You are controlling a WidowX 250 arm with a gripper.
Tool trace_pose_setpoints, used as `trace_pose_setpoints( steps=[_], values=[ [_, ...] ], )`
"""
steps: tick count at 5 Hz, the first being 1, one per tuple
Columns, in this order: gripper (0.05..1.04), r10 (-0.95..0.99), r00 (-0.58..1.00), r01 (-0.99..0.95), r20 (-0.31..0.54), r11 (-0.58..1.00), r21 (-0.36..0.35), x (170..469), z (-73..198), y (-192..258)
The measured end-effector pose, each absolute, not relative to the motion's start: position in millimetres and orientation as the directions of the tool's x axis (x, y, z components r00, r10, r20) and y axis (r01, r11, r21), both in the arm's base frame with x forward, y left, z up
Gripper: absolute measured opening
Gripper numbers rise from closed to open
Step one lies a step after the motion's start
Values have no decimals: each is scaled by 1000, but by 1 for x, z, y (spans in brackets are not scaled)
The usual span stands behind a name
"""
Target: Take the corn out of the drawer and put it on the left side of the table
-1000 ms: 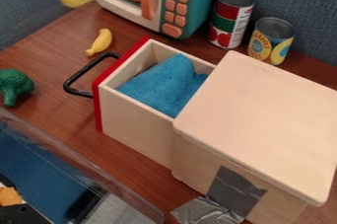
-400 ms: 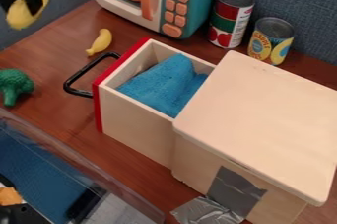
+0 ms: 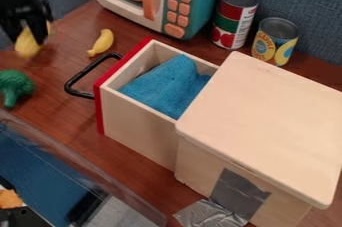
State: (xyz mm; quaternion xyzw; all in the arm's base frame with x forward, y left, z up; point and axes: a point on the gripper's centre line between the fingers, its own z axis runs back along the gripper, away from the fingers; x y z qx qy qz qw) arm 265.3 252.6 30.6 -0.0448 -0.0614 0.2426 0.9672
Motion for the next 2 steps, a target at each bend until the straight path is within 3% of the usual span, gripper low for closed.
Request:
trace_pose_setpoints(
  steps=[1,2],
  values=[
    [640,479,874,-468,83,875,-121,266,23,252],
    [939,481,873,-471,79,874,-119,264,20,251]
  ],
)
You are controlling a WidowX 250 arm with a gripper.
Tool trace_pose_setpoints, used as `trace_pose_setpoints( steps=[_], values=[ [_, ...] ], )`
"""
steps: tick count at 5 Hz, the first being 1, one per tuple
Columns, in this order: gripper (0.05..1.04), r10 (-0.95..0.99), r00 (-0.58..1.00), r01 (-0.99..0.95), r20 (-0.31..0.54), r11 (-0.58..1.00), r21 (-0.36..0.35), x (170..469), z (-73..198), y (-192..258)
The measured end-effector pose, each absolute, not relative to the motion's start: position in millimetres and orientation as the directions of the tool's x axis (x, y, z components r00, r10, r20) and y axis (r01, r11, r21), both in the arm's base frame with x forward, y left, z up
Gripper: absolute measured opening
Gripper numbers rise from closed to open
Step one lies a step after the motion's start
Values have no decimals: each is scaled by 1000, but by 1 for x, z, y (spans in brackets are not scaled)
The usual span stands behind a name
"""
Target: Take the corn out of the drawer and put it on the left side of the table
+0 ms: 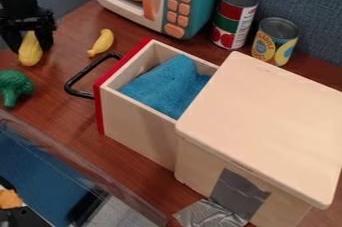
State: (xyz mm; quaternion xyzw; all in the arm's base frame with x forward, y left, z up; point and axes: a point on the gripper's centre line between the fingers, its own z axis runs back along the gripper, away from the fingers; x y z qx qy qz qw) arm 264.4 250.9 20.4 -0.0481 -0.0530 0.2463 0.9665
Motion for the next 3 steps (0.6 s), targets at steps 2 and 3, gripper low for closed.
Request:
trace_pose_setpoints(
  steps=[2,3],
  values=[
    [1001,473,862,-453,182,880,-144,271,70,245],
    [1000,455,860,-425,231,889,-170,277,100,242]
  ],
)
